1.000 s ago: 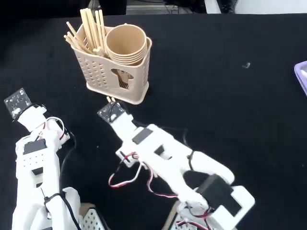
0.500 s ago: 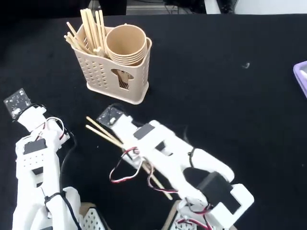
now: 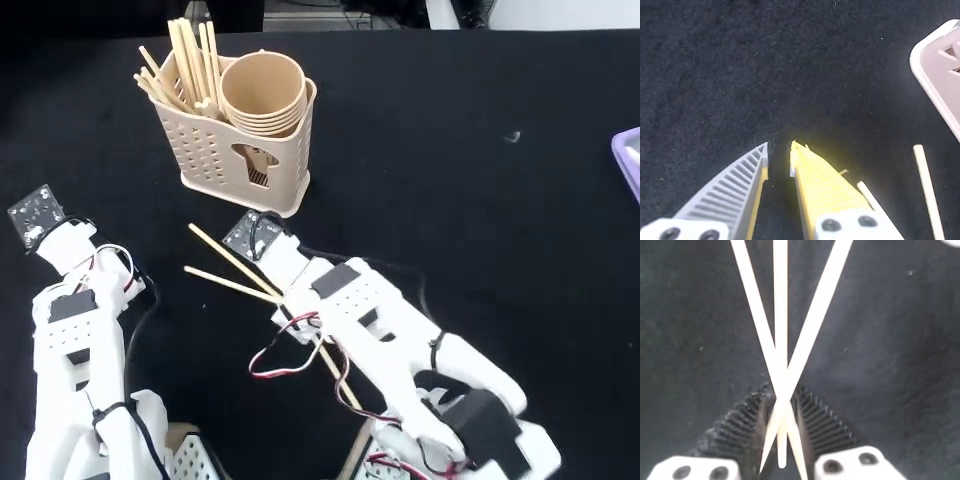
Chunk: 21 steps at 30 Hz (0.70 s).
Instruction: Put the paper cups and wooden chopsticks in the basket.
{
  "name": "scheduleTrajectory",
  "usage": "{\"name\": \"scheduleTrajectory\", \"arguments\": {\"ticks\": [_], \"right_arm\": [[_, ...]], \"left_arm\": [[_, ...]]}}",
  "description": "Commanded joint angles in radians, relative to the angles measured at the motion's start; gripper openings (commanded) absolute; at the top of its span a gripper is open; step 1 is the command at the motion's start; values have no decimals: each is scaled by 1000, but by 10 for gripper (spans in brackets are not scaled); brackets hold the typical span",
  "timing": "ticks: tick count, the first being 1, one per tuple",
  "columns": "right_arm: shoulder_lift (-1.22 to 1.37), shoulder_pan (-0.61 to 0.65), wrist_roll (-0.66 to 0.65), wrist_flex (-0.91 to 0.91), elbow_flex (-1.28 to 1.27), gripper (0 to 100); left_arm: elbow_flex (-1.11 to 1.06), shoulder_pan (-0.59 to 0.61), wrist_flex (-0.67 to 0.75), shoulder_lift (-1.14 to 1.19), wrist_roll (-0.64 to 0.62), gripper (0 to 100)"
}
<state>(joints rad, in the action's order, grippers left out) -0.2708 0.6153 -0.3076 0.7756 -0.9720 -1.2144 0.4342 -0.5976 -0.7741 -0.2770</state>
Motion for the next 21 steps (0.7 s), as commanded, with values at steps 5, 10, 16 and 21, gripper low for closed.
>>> {"name": "scheduleTrajectory", "arguments": {"ticks": [5, 10, 16, 21], "right_arm": [[182, -11, -21, 77, 151, 36], [314, -11, -28, 278, 335, 247], [338, 34, -28, 295, 426, 162], [343, 74, -29, 256, 430, 151]], "left_arm": [[10, 5, 18, -20, -6, 84], [10, 5, 18, -20, -6, 84], [8, 7, 18, -20, -6, 84], [7, 7, 18, -20, -6, 84]]}}
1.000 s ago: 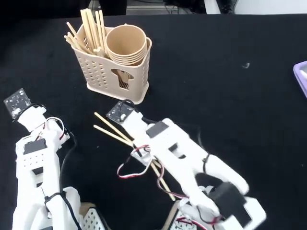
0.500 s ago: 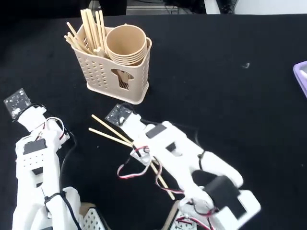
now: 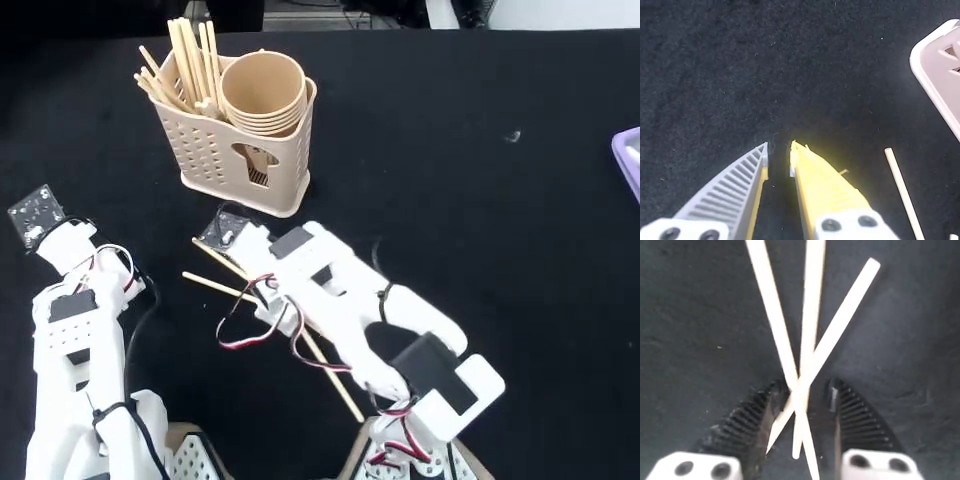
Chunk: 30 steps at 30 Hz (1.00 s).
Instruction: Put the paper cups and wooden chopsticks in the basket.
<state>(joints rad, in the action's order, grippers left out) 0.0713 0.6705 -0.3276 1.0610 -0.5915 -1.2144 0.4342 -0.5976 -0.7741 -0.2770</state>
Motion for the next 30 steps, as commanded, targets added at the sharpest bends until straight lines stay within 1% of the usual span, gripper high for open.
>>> {"name": "scheduleTrajectory", "arguments": {"ticks": [1, 4, 5, 11, 15, 22, 23, 25, 28, 30], "right_arm": [[1, 17, -9, -41, 50, 131], [-5, 14, -9, -66, 53, 5], [-5, 14, -9, -68, 54, 18], [-5, 14, -11, -69, 70, 10], [-42, 14, -74, -69, 65, 10], [-31, 15, -69, -71, 48, 15], [-27, 15, -54, -71, 48, 29], [-18, 15, -14, -71, 48, 96], [-4, 21, -20, -71, 47, 201], [-1, 20, -21, -71, 48, 219]], "left_arm": [[7, 7, 18, -20, -6, 84], [7, 7, 18, -20, -6, 84], [7, 7, 18, -20, -6, 84], [7, 7, 18, -20, -6, 84], [7, 7, 18, -20, -6, 84], [7, 5, 18, -20, -6, 84], [7, 5, 18, -20, -6, 84], [7, 5, 18, -20, -6, 84], [7, 5, 18, -20, -6, 84], [7, 5, 18, -20, -6, 84]]}}
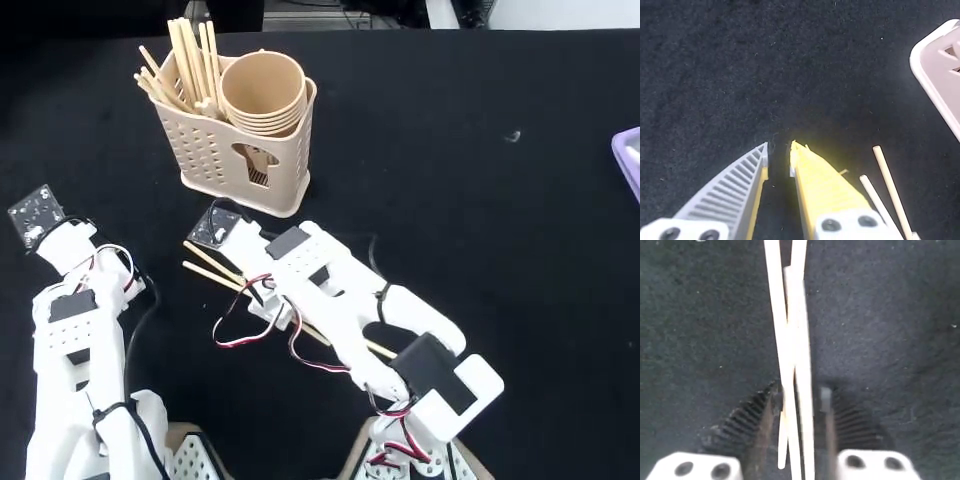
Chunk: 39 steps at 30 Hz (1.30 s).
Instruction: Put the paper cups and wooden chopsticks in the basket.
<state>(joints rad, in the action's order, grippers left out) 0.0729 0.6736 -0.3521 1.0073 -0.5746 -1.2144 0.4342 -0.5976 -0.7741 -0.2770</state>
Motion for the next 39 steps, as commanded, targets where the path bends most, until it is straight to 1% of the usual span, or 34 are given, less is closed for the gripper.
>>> {"name": "scheduleTrajectory", "arguments": {"ticks": [1, 9, 12, 18, 19, 21, 24, 26, 28, 33, 39], "right_arm": [[-4, 14, 3, -17, 31, 215], [-2, 20, 3, -8, 38, 212], [1, 43, 2, -15, 18, 212], [1, 64, 2, -107, -82, 211], [1, 64, 2, -109, -90, 204], [-1, 57, 2, -106, -93, 151], [-2, 49, 5, -106, -93, 10], [-5, 49, 5, -104, -96, 25], [-5, 49, 3, -86, -94, 8], [-38, 15, 3, -41, -82, 11], [-277, -57, 2, 58, -54, 10]], "left_arm": [[7, 5, 18, -20, -6, 84], [7, 5, 18, -20, -6, 84], [8, 5, 18, -20, -6, 84], [8, 5, 18, -20, -6, 84], [8, 5, 18, -20, -6, 84], [8, 5, 18, -20, -6, 84], [8, 5, 18, -20, -6, 84], [8, 5, 18, -20, -6, 84], [8, 5, 18, -20, -6, 84], [10, 5, 18, -20, -6, 84], [10, 5, 18, -20, -6, 84]]}}
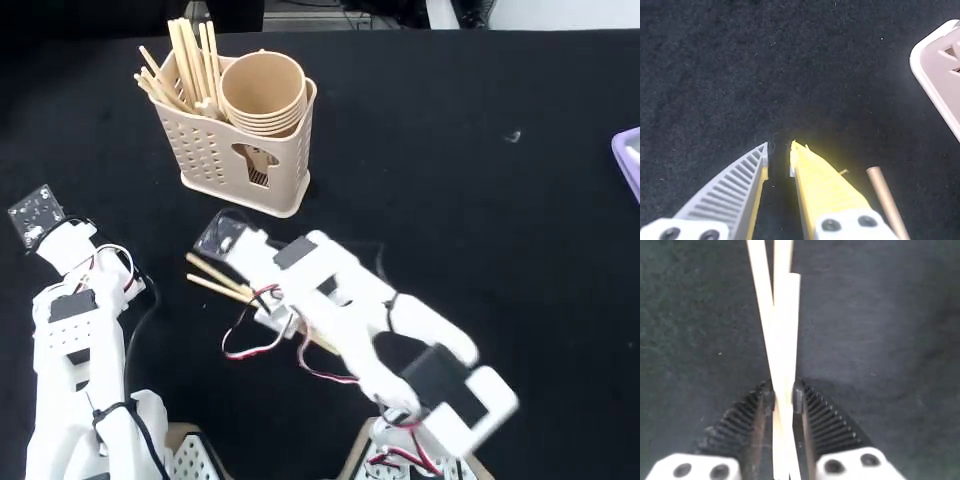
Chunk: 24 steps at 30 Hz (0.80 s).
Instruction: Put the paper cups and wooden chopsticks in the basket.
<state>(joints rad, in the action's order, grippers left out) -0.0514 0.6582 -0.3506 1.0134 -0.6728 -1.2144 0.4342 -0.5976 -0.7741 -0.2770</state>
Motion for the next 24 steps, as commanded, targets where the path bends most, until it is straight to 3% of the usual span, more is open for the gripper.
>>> {"name": "scheduleTrajectory", "arguments": {"ticks": [1, 8, 18, 24], "right_arm": [[-208, -57, 0, 68, 45, 10], [-472, -129, 0, 94, 42, 10], [-446, -124, 6, 89, 2, 10], [-349, -121, 8, 17, -150, 12]], "left_arm": [[10, 5, 18, -20, -6, 84], [10, 5, 18, -20, -6, 84], [13, 10, 17, -20, -6, 84], [33, 131, 12, -20, -58, 84]]}}
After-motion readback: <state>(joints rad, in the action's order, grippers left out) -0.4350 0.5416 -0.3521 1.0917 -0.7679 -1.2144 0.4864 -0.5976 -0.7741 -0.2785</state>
